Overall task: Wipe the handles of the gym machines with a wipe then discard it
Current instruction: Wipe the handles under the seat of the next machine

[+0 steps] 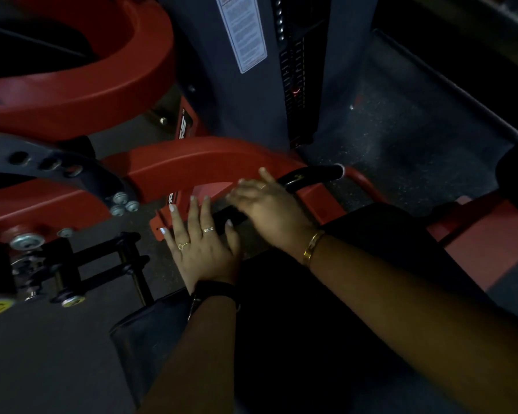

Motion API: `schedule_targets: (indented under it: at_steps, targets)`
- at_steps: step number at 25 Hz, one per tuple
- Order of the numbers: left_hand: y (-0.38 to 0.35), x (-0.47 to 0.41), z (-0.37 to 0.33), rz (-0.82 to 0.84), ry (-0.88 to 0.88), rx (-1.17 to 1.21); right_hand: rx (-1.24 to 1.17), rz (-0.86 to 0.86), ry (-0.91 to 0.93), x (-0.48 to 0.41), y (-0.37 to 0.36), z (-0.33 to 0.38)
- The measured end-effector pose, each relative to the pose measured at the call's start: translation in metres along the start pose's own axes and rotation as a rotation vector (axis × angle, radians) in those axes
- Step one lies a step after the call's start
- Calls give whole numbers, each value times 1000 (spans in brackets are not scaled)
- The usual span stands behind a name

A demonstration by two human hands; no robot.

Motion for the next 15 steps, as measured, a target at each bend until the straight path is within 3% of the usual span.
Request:
schedule_targets:
  at_steps: [3, 5, 9, 11, 13, 15]
  targets:
    - [-3, -1, 0, 13, 11, -9, 83, 104, -300, -3, 7, -34]
    - [-4, -2, 1, 9, 14, 3, 88, 108, -269, -20, 18, -15]
    - [-2, -1, 2, 21, 10, 43, -114, 251, -3, -42, 22, 26]
    - [-2, -1, 1, 5, 3, 2, -38, 228, 93, -34, 23, 16]
    - [-1, -1, -3, 13, -14, -33, 101, 191, 42, -26, 18, -10]
    - [-6, -2, -8, 86, -118, -86, 143, 169, -136, -22, 17, -33]
Point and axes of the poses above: each hand's wrist, its own x-axis away from the middle knuckle, its own y-axis out of the back of the hand, z = x × y, the point moved 3 cm from there along -x, towards the middle knuckle, and after that the axes turned 10 degrees about x, right-handed, at the moved point
